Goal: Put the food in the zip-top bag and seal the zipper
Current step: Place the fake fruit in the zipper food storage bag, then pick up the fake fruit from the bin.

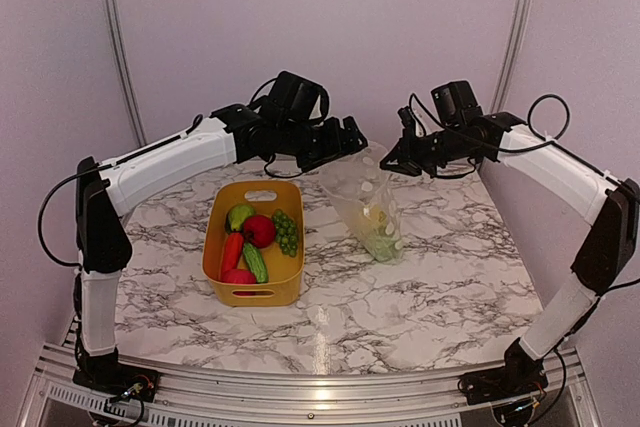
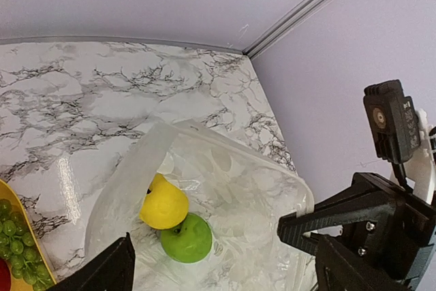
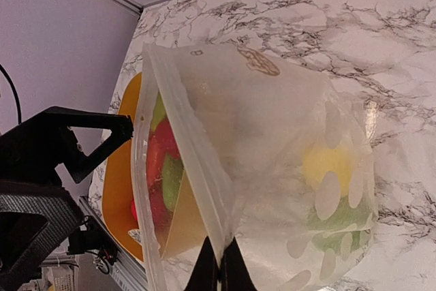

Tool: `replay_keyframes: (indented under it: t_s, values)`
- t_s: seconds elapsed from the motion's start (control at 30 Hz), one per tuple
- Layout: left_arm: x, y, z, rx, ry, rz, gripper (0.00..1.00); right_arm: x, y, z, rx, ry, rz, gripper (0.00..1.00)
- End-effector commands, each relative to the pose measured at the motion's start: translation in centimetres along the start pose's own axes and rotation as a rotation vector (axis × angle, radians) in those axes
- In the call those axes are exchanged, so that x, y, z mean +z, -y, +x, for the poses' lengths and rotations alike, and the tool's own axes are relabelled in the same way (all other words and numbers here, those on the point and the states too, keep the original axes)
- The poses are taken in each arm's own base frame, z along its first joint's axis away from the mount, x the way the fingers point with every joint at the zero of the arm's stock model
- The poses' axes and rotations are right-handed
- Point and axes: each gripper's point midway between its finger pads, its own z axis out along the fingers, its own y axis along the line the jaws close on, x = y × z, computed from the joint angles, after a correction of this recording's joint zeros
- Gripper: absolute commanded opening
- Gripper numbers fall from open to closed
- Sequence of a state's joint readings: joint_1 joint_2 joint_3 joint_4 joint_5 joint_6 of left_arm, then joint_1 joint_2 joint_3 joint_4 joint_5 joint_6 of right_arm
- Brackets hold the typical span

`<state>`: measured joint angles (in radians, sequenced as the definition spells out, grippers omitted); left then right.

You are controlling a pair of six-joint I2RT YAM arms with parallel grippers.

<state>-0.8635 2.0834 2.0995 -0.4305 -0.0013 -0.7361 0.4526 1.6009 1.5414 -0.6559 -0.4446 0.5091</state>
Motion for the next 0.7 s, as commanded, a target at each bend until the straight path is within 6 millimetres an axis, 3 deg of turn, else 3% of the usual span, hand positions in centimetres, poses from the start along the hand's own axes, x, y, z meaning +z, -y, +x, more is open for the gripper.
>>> replay_keyframes:
  t_s: [0.0, 0.1, 0.23, 0.33, 0.43, 0.53, 0.67]
  values:
    - [-4.7, 5.4, -2.8, 0.092, 0.074, 0.180, 0.94, 0.3, -0.7, -0.4, 0.004, 0.018, -0.025, 0.00]
    - [-7.7, 7.5, -3.6, 0.162, 0.113, 0.277, 0.94, 0.3, -0.4, -0.3, 0.006, 0.020, -0.015, 0.00]
    - [-10.9, 7.4, -4.2, 0.243, 0.166, 0.270, 0.97, 0.1, 0.2, -0.5, 0.009, 0.022, -0.003, 0.00]
    - [-12.0, 4.6, -3.6, 0.272, 0.168, 0.153, 0.99, -0.8, 0.9, -1.1, 0.005, 0.034, 0.026, 0.00]
    - [-12.8, -0.4, -3.0, 0.271, 0.185, -0.050, 0.99, -2.4, 2.3, -2.0, -0.007, 0.052, 0.088, 0.00]
    - [-13.7, -4.0, -1.4, 0.213, 0.167, -0.132, 0.99, -4.4, 4.0, -2.8, -0.012, 0.078, 0.145, 0.00]
    - [-14.5, -6.8, 0.4, 0.196, 0.106, -0.210, 0.99, -6.7, 5.5, -3.7, -0.018, 0.114, 0.204, 0.00]
